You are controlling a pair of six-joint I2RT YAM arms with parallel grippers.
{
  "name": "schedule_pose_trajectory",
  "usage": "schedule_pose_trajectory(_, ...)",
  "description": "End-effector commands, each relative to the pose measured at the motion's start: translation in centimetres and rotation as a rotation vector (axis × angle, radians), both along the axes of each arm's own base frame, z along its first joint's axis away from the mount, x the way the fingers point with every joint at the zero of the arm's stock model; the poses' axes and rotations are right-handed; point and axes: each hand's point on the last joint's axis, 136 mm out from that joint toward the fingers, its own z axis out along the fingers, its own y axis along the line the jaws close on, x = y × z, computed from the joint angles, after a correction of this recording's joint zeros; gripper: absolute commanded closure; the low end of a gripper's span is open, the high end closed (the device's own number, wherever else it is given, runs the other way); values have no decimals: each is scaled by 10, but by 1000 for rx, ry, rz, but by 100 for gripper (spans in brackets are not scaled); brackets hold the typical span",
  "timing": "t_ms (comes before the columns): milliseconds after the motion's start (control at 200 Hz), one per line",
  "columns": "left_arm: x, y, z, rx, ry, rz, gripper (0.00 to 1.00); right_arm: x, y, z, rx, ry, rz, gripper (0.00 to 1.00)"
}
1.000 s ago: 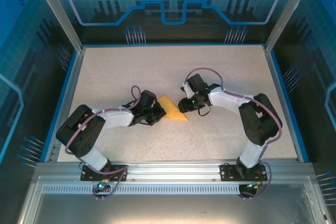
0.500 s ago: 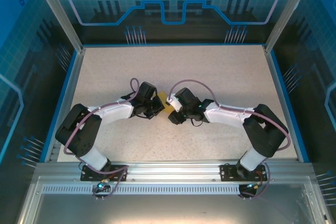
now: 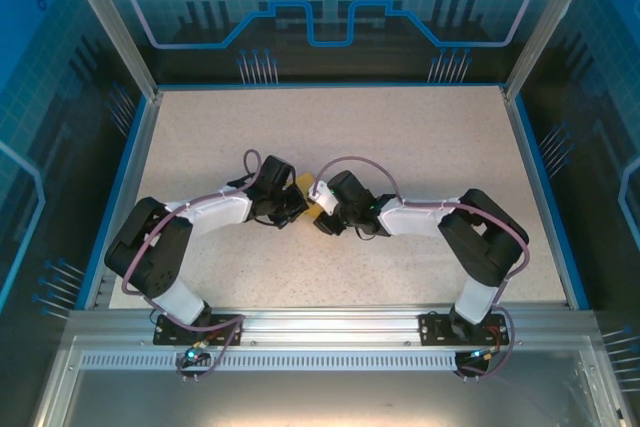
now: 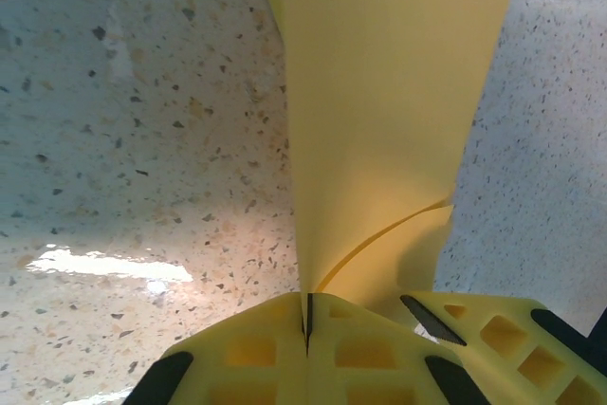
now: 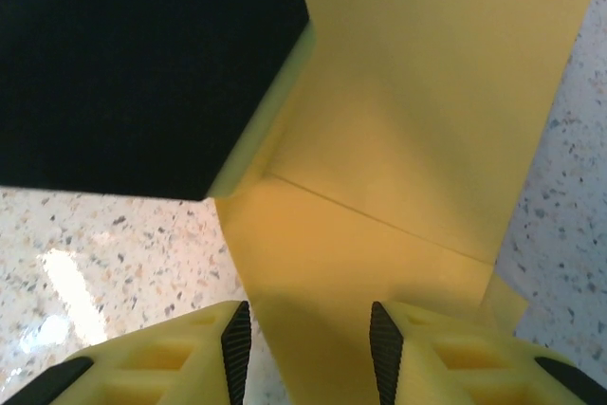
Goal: Fold a paper plane with a square sheet of paper (pick it up from the middle)
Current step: Fold the wing for the fifth time at the center of the table.
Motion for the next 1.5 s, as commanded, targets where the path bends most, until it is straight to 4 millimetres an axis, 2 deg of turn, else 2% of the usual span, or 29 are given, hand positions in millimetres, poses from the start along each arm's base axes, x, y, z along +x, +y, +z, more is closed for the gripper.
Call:
schedule_pose_trajectory(0,3,-5,15,-49,-18,1,95,-8,9,-11,1,1,56,59)
schedule_pose_trajectory(45,4,-4,16,-53,-18,5,95,-9,12,-11,10,1,66,58)
schedule_pose_trajectory(70,4,-4,16,-54,-17,8,95,-16,6,-19,0,18,67,57)
schedule_pose_trajectory(265,7,-1,17,-64,-19,29,95,-22,4,-6,37,16,63,50)
schedule_pose_trajectory(380,7,1,18,-70,-17,38,96,-23,3,0,54,0,64,50)
schedule_pose_trajectory(550,6,2,19,-79,-12,48,96,-19,5,-6,45,-18,65,54)
schedule_pose_trajectory(650,6,2,19,-84,-9,51,96,-16,9,3,55,-69,59,54)
schedule_pose_trajectory(850,5,4,19,-98,3,61,96,-9,4,21,95,-190,22,53)
schedule_pose_trajectory(1095,3,3,19,-110,11,56,96,-19,12,8,132,-267,131,53)
schedule_pose_trajectory(1495,0,5,19,-118,21,51,96,-1,27,3,134,-338,147,59)
